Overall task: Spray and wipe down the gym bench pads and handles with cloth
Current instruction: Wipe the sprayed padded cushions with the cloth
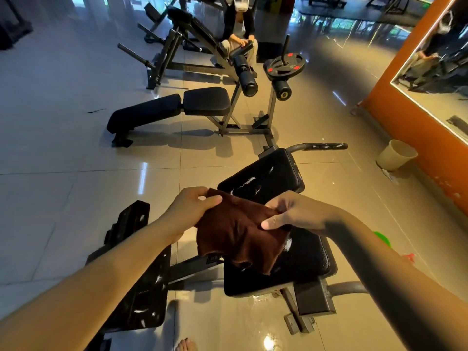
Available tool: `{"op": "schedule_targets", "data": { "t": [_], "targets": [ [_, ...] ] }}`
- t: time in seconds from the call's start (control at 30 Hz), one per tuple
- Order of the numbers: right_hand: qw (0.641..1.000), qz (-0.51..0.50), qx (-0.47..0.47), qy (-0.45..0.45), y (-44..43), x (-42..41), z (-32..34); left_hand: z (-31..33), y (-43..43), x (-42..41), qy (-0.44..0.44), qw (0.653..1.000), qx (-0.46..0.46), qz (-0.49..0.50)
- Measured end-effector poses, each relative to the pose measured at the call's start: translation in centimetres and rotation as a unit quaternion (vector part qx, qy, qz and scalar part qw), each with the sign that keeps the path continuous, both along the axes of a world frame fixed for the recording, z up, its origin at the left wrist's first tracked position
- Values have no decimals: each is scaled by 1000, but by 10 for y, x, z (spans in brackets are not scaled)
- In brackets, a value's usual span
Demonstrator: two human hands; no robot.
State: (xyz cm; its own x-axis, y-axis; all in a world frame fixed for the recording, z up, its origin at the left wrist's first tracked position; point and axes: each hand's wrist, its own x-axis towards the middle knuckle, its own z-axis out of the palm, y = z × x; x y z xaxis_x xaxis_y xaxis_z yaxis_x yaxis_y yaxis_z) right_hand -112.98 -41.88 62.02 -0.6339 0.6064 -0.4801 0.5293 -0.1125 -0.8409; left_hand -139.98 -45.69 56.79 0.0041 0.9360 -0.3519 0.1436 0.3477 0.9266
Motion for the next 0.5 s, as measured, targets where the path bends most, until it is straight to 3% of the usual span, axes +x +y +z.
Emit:
{"op": "schedule_targets", "data": {
  "t": [0.1, 0.27, 0.37, 0.5],
  "targets": [
    [996, -66, -6, -64, 5, -7, -10, -11, 5, 1, 105, 994, 11, -11],
    [971, -189, -103, -108, -7, -37, -26, -20, 1, 14, 271, 961, 42, 43],
    [953, -244, -176, -36, -16, -46, -35, -10, -18, 34, 312, 936, 155, 52],
    [918, -305, -234, 97, -27, -53, -38, -12, -43, 56, 335, 907, 254, -22]
  ]
}}
